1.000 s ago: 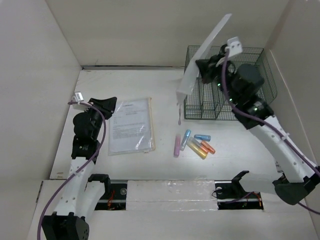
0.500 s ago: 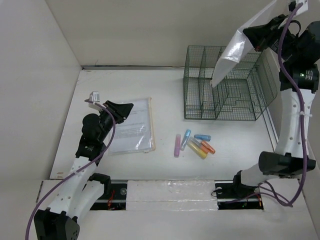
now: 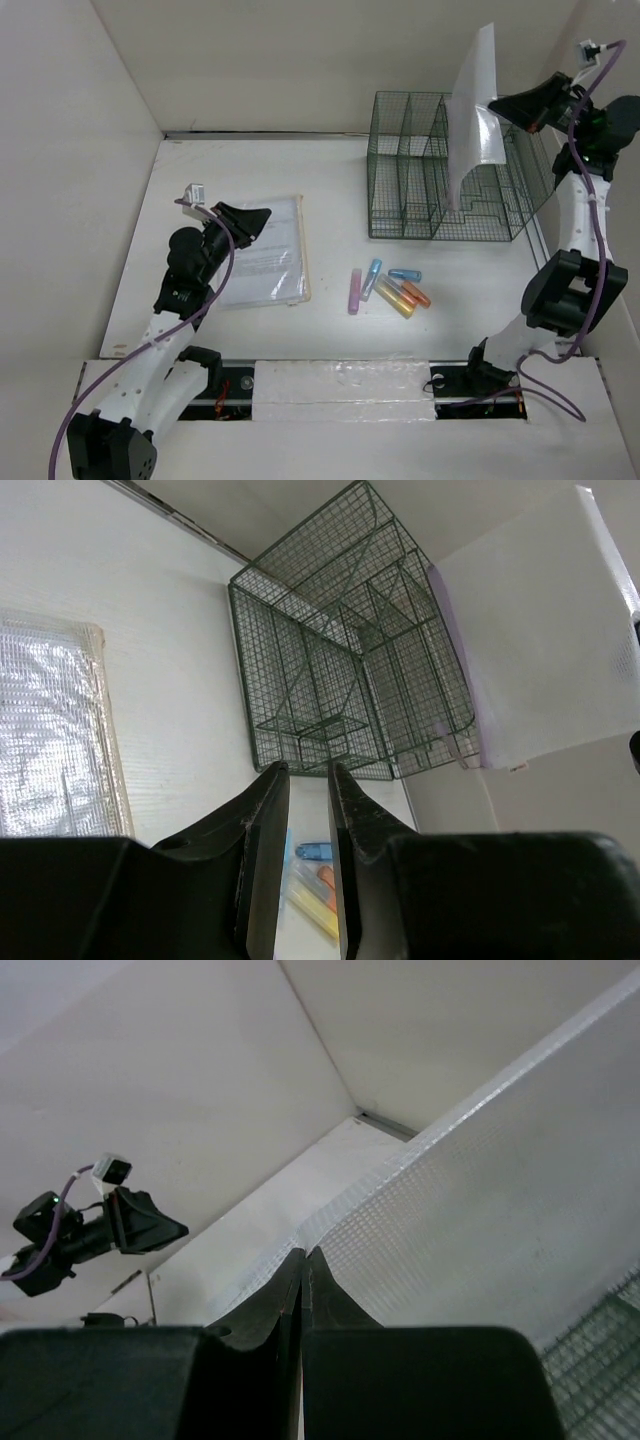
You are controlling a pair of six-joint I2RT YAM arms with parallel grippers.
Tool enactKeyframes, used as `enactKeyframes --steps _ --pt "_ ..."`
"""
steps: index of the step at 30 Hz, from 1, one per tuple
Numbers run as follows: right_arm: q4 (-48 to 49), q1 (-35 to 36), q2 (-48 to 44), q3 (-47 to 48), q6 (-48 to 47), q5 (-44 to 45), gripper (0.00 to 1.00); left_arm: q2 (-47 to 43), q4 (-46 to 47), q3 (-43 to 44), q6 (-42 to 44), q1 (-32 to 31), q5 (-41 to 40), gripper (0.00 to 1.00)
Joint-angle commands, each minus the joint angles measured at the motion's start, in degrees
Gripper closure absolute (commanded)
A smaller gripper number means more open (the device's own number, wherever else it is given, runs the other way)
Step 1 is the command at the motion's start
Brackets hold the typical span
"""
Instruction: Organize the desk
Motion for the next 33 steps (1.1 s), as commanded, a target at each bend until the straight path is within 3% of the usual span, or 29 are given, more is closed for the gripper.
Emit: enactKeyframes --steps 1,3,6,8,9,10,13,19,26,29,30,33 --pt "10.7 -5.4 -2.1 -6.1 6.0 -3.2 1.00 0.6 3.7 0.0 0.1 -1.0 0.8 0.82" --pt "10.6 -8.3 -3.4 -13.4 4.8 -2.8 1.00 1.3 3.4 0.4 0.2 -1.7 0.7 0.82" --pt "-3.5 -10.5 -4.9 -15.7 -5.8 -0.7 1.00 1.9 2.6 1.4 0.3 -2.7 0.9 0.82" --pt "-27.0 -11.3 -5.2 -12.7 -22.8 3.8 1.00 1.8 1.9 2.1 0.5 -2.7 0.6 0.83" --pt "-38.7 -12.0 -5.2 -6.6 -29.5 7.0 1.00 1.7 1.5 2.2 0.7 -2.7 0.5 0.83" --pt "-57.1 -12.0 -4.3 -2.4 -42.8 17.2 1.00 1.4 1.4 2.2 0.6 -2.7 0.5 0.83" --pt "-72.9 -10.3 -3.5 7.2 -51.2 37.8 1.00 0.8 1.4 1.5 0.5 -3.3 0.1 0.83" --pt "-75.8 -9.8 -4.3 9.6 -50.7 51.9 1.00 0.4 1.6 0.5 0.3 -3.8 -0.3 0.83" --pt "-79.6 -7.1 -1.5 10.2 -53.3 61.1 1.00 0.9 2.5 0.2 0.0 -3.8 0.3 0.84" --pt "-79.7 -6.6 -0.8 10.0 -53.4 63.7 0.80 0.9 2.8 -0.1 -0.2 -3.8 0.2 0.84" --pt "-79.9 -6.6 -0.2 10.8 -53.4 64.4 0.68 0.7 2.8 -0.1 -0.2 -3.8 0.2 0.84" --pt "-80.7 -5.3 1.4 12.2 -53.4 66.4 0.56 0.2 2.5 -0.3 -0.1 -3.8 -0.1 0.84"
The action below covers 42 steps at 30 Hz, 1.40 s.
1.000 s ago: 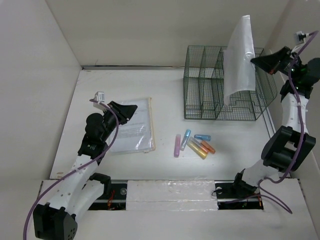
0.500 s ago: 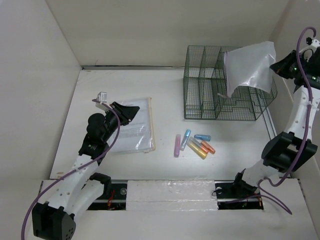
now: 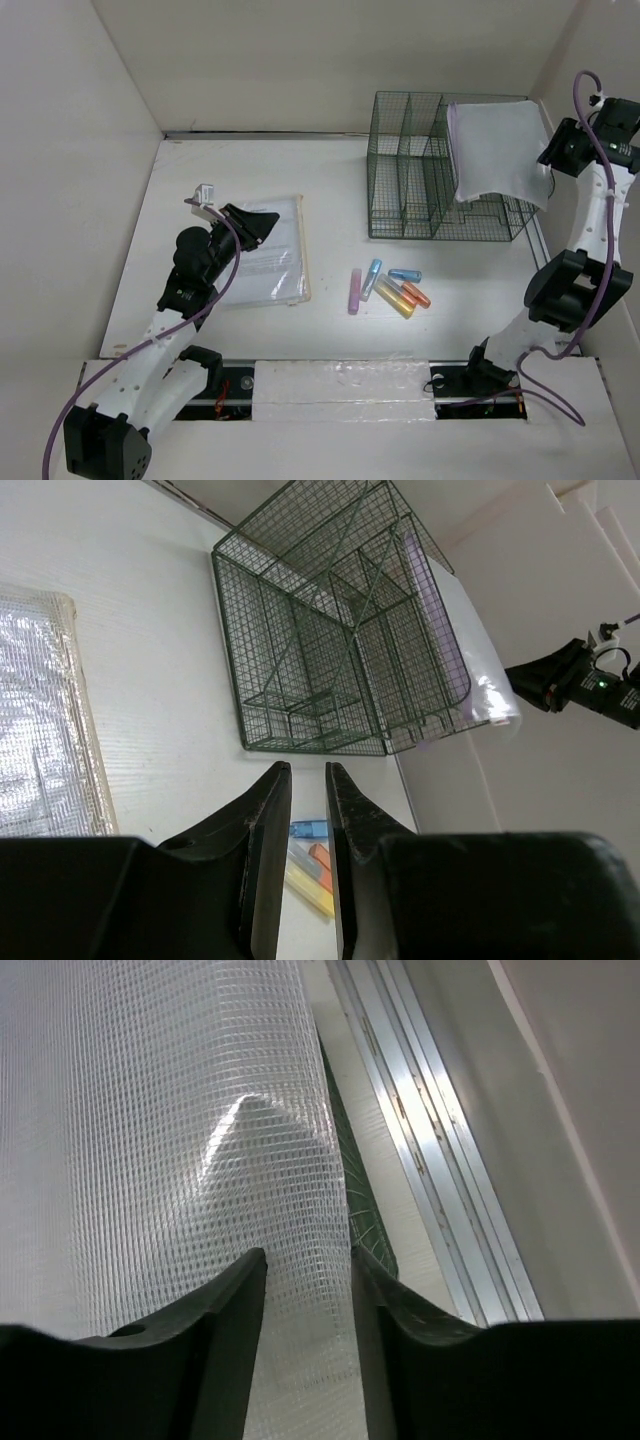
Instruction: Organize the desk
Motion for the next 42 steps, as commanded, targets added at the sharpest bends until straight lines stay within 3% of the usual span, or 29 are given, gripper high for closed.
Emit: enactKeyframes --steps 1,7,13,19,20,22,24,26,34,42 --pt "-1.6 2.2 2.3 4.4 -1.0 5.6 0.54 -1.5 2.6 -0.5 0.1 -0.3 -0.2 0.84" --pt "-3.9 6.6 6.1 10.7 -2.0 15.0 0.35 -1.9 2.5 -1.0 0.0 -0.3 -0.5 0.83" --pt "-3.8 8.6 5.9 14.3 -2.1 19.8 0.30 -1.9 2.2 -0.9 0.2 -0.9 -0.5 0.84" --pt "1.3 14.2 -2.5 12.1 -2.0 28.4 0.25 -1.9 0.5 0.8 0.8 -0.9 -0.3 0.83" --pt "1.4 14.7 -4.1 12.1 -2.1 27.5 0.28 -2.0 0.1 1.2 0.9 -0.9 -0.5 0.83" --pt "1.6 15.2 -5.5 9.8 -2.0 24.8 0.52 -2.3 -0.2 1.8 1.0 -0.9 -0.9 0.82" --pt "3.2 15.8 -8.3 5.2 -1.8 19.5 0.87 -2.9 -0.1 1.5 0.9 -0.9 -0.9 0.82" --pt "8.0 15.8 -11.6 -3.6 -0.3 13.8 0.99 -2.9 -0.2 1.4 0.9 -0.9 -1.0 0.82" --pt "15.6 15.2 -13.9 -19.4 3.2 6.3 1.00 -2.9 0.4 0.6 0.9 -0.9 -0.7 0.82" --pt "20.2 11.5 -21.1 -29.2 3.7 13.9 1.00 -3.0 0.7 -0.6 0.8 -0.9 -0.7 0.82"
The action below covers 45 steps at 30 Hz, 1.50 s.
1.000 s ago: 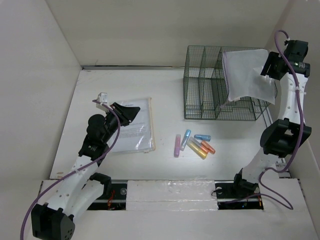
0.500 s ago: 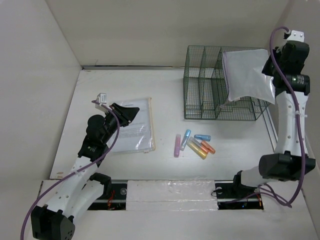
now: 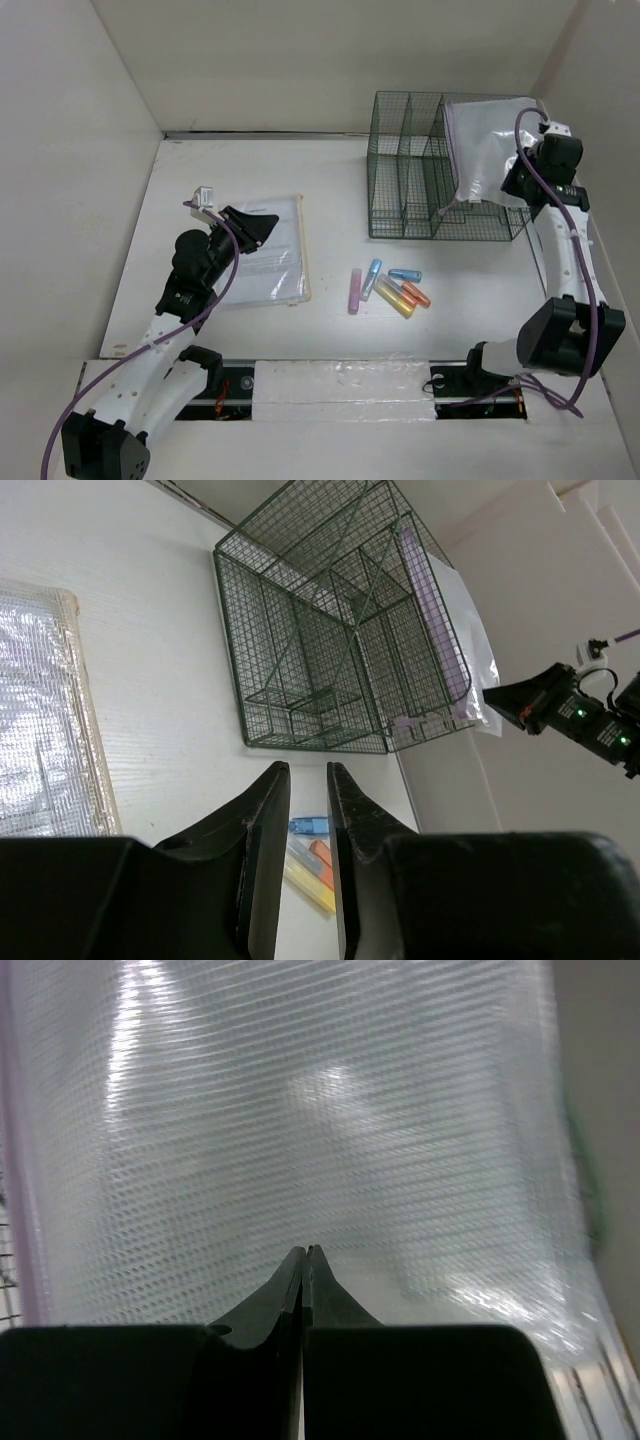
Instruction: Organize the desk
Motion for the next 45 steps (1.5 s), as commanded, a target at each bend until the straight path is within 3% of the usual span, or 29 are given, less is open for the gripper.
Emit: enactKeyframes --steps 1,7,10,12,13,16,19,20,23,25,28,31,36,41,45 --pt "5.9 -1.7 -6.5 -2.0 0.9 6.2 1.00 -1.1 2.4 -0.4 0.4 -0.2 0.2 0.82" --pt "2.9 2.3 -10.0 6.8 -2.2 4.4 1.00 -1.1 2.3 0.7 0.5 -0.2 -0.3 0.80" --pt "2.1 7.5 -10.1 10.1 -3.4 3.4 0.93 -1.3 1.3 1.3 0.6 -0.2 -1.3 0.77" --pt "4.2 13.2 -11.9 8.7 -3.9 1.2 0.86 -1.5 0.2 1.6 1.0 -0.2 -2.4 0.75" --pt "6.5 21.0 -13.4 3.7 -4.1 -2.5 0.80 -1.5 -0.8 1.6 1.1 -0.2 -4.1 0.74" --pt "11.4 27.2 -15.4 -1.4 -2.8 -4.5 0.77 -1.2 -1.9 1.0 1.0 -0.2 -5.4 0.72" --pt "20.1 40.6 -14.9 -12.0 0.1 -3.5 0.72 -0.4 -1.7 -1.1 -0.2 -0.2 -8.5 0.64" --pt "24.3 47.1 -13.8 -13.9 0.9 -2.3 0.71 0.1 -1.7 -1.4 -0.8 -0.2 -10.2 0.60" --pt "30.3 55.2 -6.5 -16.0 2.9 -0.1 0.66 1.6 -1.9 -2.9 -1.7 -0.2 -15.2 0.59" --pt "32.4 60.7 1.5 -14.4 2.9 0.3 0.56 2.9 -1.8 -3.5 -2.6 -0.2 -18.0 0.59" --pt "35.8 63.3 12.4 -11.3 3.8 0.5 0.45 5.7 -1.1 -3.3 -3.1 -0.2 -23.0 0.59" --pt "42.4 61.9 19.2 -10.2 6.1 0.2 0.40 10.2 -0.8 -1.9 -2.4 0.5 -26.5 0.59" --pt "45.1 59.8 30.8 -6.2 8.0 0.8 0.40 18.8 1.9 -0.8 -3.0 2.9 -25.6 0.60" --pt "44.9 60.5 35.7 -3.6 8.8 4.4 0.43 23.7 2.4 1.0 -3.1 2.9 -26.8 0.60" --pt "48.7 60.5 38.3 -4.3 10.0 0.6 0.48 28.7 3.1 0.4 -2.8 3.5 -26.8 0.61"
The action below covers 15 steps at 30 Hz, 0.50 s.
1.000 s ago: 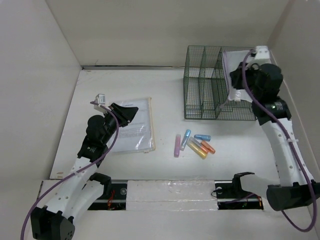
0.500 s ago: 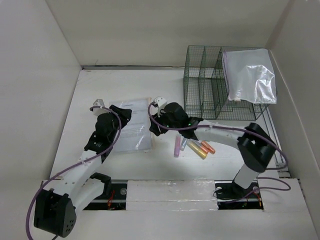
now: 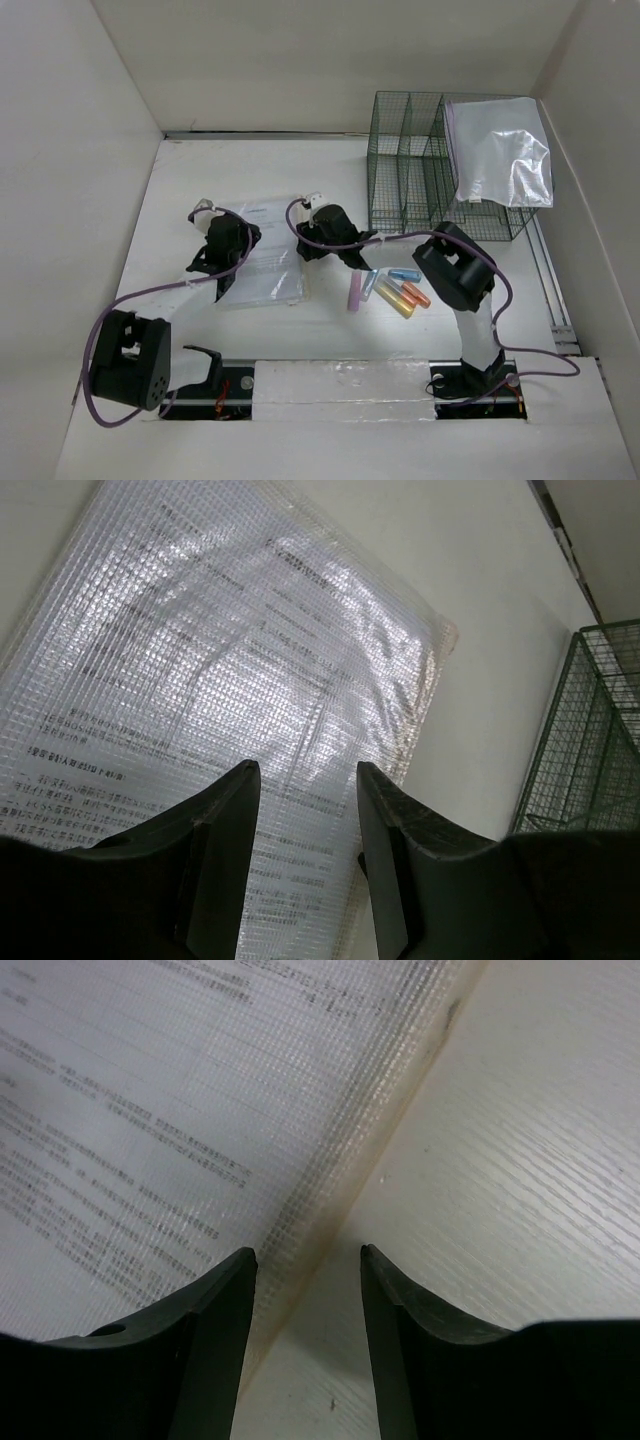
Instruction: Organize the desk
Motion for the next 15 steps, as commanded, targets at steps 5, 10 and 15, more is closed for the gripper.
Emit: enactKeyframes --steps 5,10,15 --pt "13.8 0.5 4.8 1.1 4.8 -6.4 0.61 4.7 6.9 -2.2 0.1 2.8 3.9 0.62" --pt "19.4 -0.1 4.8 -2.0 7.1 -7.7 1.00 5.1 7.8 0.2 4.3 2.8 9.8 0.62" --pt "24.1 -0.1 -2.5 -7.7 3.2 -6.2 1.00 11.1 3.4 8.2 9.1 -3.7 11.2 0.61"
